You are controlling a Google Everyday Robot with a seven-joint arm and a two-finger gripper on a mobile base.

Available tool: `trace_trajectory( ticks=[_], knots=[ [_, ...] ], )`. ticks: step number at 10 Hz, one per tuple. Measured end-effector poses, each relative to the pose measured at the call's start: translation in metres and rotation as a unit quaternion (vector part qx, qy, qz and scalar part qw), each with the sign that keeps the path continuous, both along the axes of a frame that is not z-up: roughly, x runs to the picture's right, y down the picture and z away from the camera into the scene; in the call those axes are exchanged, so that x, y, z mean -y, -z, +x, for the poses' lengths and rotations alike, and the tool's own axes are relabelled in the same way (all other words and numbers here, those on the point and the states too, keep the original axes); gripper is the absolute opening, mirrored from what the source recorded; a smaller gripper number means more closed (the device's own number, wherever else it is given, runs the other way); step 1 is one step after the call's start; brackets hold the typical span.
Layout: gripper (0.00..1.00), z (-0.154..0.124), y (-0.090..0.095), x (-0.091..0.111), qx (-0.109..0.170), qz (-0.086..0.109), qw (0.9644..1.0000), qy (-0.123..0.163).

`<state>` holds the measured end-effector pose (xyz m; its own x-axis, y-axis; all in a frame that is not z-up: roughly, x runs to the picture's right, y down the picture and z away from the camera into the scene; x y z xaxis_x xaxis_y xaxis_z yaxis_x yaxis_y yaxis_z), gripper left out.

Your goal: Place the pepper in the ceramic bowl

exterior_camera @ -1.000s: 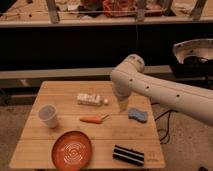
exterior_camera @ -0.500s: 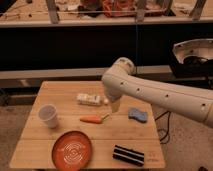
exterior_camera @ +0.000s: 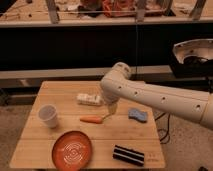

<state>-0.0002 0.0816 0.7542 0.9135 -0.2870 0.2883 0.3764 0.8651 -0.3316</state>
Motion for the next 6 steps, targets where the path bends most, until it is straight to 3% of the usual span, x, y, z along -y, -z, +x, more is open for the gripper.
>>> trace_trajectory(
  ticks=[3, 6],
  knots=[
    [0.8, -0.004, -0.001, -0.006, 0.005, -0.004, 1.0, -0.001],
    [0.8, -0.02, -0.018, -0.028, 0.02, -0.018, 0.9996, 0.0]
  ],
)
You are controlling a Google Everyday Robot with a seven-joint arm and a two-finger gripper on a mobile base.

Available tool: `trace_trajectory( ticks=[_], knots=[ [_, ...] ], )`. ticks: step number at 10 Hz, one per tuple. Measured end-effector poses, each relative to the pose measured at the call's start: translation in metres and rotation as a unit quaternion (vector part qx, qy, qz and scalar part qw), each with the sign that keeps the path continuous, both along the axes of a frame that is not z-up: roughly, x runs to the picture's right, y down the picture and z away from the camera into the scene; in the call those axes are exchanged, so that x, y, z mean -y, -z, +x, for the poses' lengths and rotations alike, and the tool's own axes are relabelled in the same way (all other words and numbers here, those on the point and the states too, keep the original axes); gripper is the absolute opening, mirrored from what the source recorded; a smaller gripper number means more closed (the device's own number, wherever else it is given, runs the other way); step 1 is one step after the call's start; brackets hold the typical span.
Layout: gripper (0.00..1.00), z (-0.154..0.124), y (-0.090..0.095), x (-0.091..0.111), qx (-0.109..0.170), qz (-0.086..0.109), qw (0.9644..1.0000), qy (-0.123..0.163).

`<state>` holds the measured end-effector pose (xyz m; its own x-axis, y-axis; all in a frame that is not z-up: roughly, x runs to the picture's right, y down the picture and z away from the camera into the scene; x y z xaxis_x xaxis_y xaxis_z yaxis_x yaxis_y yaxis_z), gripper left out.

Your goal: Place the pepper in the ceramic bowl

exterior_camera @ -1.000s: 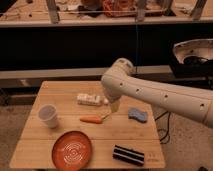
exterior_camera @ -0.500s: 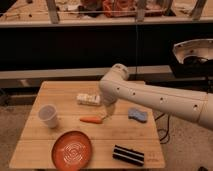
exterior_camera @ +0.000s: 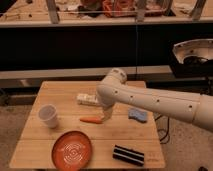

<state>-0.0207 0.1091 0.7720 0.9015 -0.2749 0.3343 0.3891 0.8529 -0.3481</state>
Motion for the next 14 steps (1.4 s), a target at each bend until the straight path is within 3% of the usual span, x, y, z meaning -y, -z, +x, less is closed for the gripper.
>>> trace_trajectory(
  ticks=[3, 6, 14],
  knots=[
    [0.8, -0.004, -0.003, -0.005, 0.006, -0.009, 0.9999, -0.004],
    [0.8, -0.006, -0.021, -0.022, 0.011, -0.024, 0.9996, -0.01],
    [0.8, -0.007, -0.039, -0.043, 0.026, -0.06, 0.9975, -0.024]
  ],
)
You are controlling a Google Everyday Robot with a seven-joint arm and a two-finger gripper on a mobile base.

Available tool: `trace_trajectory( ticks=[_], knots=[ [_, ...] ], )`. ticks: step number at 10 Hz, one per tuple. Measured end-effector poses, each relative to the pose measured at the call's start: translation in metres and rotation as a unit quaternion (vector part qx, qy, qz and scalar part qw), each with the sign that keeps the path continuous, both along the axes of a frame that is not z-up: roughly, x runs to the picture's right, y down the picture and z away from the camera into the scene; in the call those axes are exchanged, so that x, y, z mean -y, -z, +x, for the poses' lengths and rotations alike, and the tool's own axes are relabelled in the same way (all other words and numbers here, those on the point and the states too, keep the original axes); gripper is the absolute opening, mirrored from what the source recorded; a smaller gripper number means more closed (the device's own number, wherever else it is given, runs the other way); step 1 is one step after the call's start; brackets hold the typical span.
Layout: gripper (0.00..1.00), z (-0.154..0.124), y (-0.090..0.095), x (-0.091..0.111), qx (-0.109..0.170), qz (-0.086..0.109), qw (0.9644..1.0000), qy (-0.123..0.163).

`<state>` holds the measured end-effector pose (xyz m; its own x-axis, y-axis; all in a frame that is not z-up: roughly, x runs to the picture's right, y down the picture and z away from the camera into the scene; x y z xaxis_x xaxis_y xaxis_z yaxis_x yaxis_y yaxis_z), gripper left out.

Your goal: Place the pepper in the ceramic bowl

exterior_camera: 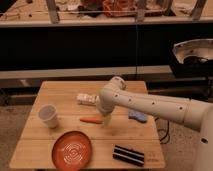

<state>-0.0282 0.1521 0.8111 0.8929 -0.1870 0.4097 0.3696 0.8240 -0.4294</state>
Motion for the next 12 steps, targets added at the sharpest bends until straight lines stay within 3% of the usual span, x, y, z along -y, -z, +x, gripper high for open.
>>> trace_trajectory(
  ticks=[12],
  knots=[
    [0.8, -0.02, -0.028, -0.017, 0.008, -0.041, 0.9991, -0.007]
  ],
)
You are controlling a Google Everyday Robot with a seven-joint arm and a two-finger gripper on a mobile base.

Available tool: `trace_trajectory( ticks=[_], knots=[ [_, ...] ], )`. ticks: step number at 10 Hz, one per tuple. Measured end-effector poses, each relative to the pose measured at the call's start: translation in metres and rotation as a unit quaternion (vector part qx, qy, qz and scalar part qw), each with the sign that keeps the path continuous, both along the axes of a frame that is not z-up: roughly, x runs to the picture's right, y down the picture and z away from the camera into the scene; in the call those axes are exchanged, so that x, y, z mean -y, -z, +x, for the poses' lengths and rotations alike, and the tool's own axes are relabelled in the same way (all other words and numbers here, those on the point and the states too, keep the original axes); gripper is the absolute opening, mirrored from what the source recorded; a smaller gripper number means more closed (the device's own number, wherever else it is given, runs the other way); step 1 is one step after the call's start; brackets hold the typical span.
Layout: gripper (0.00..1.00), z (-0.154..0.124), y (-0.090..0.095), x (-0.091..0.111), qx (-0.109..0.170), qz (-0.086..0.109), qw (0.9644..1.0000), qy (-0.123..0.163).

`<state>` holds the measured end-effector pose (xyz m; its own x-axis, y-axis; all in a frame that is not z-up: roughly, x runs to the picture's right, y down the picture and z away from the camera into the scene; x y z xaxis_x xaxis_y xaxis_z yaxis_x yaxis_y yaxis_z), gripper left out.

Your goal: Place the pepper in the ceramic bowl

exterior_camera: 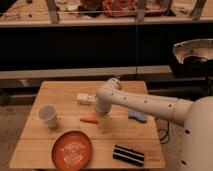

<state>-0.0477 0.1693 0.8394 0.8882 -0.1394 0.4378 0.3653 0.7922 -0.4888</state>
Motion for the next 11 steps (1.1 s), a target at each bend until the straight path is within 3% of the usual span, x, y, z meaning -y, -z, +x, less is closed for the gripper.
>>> trace_trajectory(
  ticks=[11],
  knots=[
    [0.8, -0.006, -0.017, -0.013, 0.001, -0.01, 0.9999, -0.006]
  ],
)
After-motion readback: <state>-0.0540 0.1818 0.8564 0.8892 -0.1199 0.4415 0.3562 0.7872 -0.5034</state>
